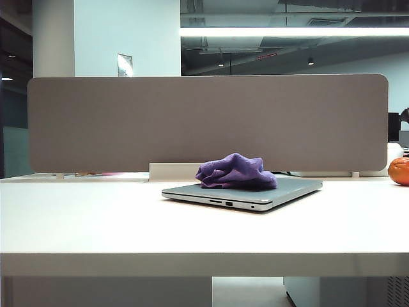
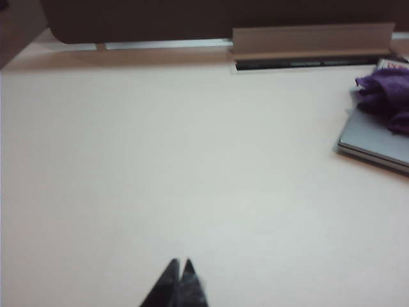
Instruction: Pick up the purple rag and put it over the laptop.
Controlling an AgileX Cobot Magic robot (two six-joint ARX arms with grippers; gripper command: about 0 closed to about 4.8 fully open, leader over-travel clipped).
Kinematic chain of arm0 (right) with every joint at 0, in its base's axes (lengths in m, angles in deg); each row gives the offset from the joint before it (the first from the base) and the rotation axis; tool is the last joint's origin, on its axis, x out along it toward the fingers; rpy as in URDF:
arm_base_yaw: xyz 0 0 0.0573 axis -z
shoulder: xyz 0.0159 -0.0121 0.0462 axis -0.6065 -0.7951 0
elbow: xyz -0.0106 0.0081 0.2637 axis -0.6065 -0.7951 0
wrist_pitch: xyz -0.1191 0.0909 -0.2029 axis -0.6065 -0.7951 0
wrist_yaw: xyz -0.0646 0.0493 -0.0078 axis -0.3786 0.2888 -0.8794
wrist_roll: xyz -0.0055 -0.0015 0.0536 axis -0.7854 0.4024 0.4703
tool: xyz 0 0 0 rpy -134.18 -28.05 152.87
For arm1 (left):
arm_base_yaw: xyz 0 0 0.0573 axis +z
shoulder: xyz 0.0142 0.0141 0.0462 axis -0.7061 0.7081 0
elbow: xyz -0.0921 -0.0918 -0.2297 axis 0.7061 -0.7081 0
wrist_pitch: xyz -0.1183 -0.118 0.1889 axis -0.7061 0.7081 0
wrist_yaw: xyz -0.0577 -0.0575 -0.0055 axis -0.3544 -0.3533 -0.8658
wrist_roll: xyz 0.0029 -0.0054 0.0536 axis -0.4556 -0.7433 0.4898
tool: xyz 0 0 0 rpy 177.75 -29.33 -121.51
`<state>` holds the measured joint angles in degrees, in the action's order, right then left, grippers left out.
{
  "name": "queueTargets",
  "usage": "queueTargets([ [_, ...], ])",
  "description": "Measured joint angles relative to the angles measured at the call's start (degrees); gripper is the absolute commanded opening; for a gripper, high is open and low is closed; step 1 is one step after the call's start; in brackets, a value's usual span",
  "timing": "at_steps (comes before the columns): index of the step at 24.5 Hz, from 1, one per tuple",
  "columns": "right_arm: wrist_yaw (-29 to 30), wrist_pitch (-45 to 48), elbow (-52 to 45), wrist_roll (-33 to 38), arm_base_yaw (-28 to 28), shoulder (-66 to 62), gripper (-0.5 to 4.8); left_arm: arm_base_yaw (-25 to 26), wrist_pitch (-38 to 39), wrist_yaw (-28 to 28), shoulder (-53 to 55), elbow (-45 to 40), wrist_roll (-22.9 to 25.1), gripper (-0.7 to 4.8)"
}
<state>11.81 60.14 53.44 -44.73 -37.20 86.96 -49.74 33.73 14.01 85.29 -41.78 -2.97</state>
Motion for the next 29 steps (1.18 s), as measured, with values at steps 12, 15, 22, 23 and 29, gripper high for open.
queueTargets([
  [12,0.0,0.0,0.0,0.0,0.0,0.0,0.22,6.3,-7.6,-3.6,-17.2,-15.2,-3.4,-0.06],
  [15,0.0,0.0,0.0,0.0,0.0,0.0,0.22,6.3,-7.3,-3.6,-17.8,-15.2,-3.5,-0.06],
  [22,0.0,0.0,0.0,0.0,0.0,0.0,0.22,6.3,-0.9,-3.5,-22.9,-15.2,-3.5,-0.06],
  [23,0.0,0.0,0.0,0.0,0.0,0.0,0.22,6.3,0.1,-3.5,-23.4,-15.2,-3.5,-0.06],
  [29,0.0,0.0,0.0,0.0,0.0,0.0,0.22,6.6,3.9,-3.5,-24.6,-15.2,-3.1,-0.06],
])
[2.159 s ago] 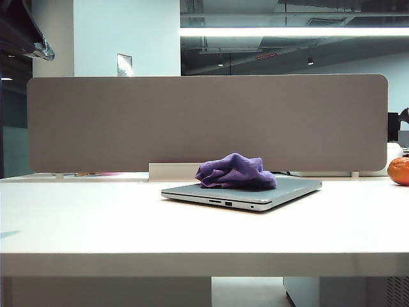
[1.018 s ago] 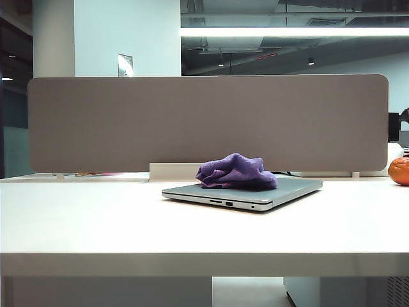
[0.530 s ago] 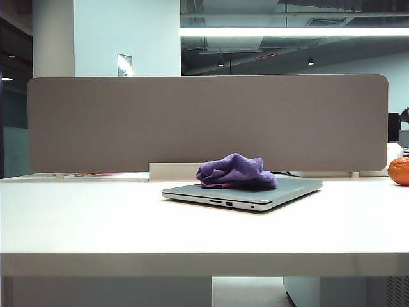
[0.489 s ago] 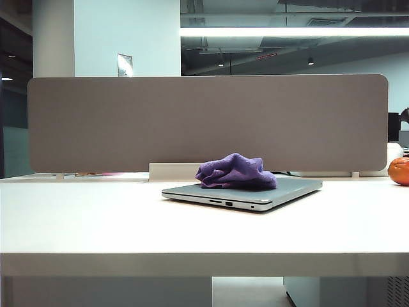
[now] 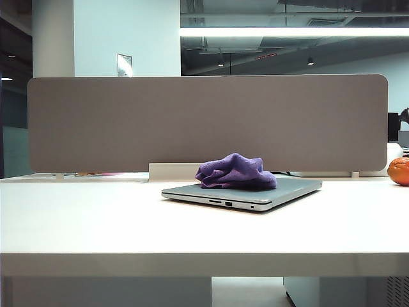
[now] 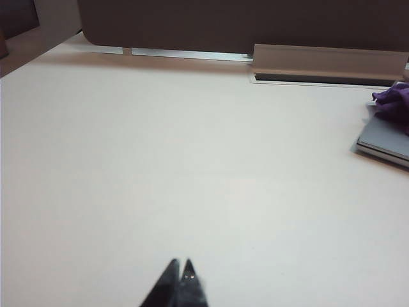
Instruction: Pick up the purple rag and put it over the laptop.
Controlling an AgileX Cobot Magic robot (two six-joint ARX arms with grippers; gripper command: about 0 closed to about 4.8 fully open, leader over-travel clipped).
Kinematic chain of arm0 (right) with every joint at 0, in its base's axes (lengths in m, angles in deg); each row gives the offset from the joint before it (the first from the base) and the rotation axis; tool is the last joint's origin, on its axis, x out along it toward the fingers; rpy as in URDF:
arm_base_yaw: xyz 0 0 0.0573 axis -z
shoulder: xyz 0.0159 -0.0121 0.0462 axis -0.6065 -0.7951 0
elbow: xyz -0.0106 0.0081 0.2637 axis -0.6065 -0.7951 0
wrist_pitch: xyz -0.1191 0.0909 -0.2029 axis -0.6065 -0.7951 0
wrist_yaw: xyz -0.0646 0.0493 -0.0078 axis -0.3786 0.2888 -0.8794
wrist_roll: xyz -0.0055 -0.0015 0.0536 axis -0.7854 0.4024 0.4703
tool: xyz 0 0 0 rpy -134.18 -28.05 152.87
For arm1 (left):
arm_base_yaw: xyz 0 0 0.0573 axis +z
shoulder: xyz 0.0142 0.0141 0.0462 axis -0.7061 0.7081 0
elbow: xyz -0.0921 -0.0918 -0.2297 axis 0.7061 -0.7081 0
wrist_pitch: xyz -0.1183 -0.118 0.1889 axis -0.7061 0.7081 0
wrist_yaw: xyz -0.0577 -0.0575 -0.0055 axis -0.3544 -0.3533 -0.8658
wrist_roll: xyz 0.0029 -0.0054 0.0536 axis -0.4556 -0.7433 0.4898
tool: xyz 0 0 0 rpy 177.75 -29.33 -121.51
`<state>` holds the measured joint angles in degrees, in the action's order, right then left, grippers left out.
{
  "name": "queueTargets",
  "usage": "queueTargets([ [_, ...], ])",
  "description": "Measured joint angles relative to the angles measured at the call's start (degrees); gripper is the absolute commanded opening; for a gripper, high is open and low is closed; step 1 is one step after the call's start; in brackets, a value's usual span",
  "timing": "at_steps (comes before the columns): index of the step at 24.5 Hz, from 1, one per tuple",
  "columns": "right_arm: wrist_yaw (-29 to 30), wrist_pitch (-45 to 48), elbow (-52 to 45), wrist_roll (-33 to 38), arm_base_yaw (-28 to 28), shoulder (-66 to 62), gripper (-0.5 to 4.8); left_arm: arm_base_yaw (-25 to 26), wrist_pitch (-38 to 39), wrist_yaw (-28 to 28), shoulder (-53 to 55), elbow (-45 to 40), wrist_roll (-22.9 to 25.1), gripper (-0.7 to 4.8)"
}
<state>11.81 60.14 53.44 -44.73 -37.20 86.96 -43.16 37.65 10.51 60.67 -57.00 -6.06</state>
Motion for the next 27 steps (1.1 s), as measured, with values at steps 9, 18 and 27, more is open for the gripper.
queueTargets([
  [9,0.0,0.0,0.0,0.0,0.0,0.0,0.22,0.0,0.0,0.0,0.0,0.0,0.6,-0.06],
  [18,0.0,0.0,0.0,0.0,0.0,0.0,0.22,0.0,0.0,0.0,0.0,0.0,0.6,-0.06],
  [27,0.0,0.0,0.0,0.0,0.0,0.0,0.22,0.0,0.0,0.0,0.0,0.0,0.6,-0.06],
])
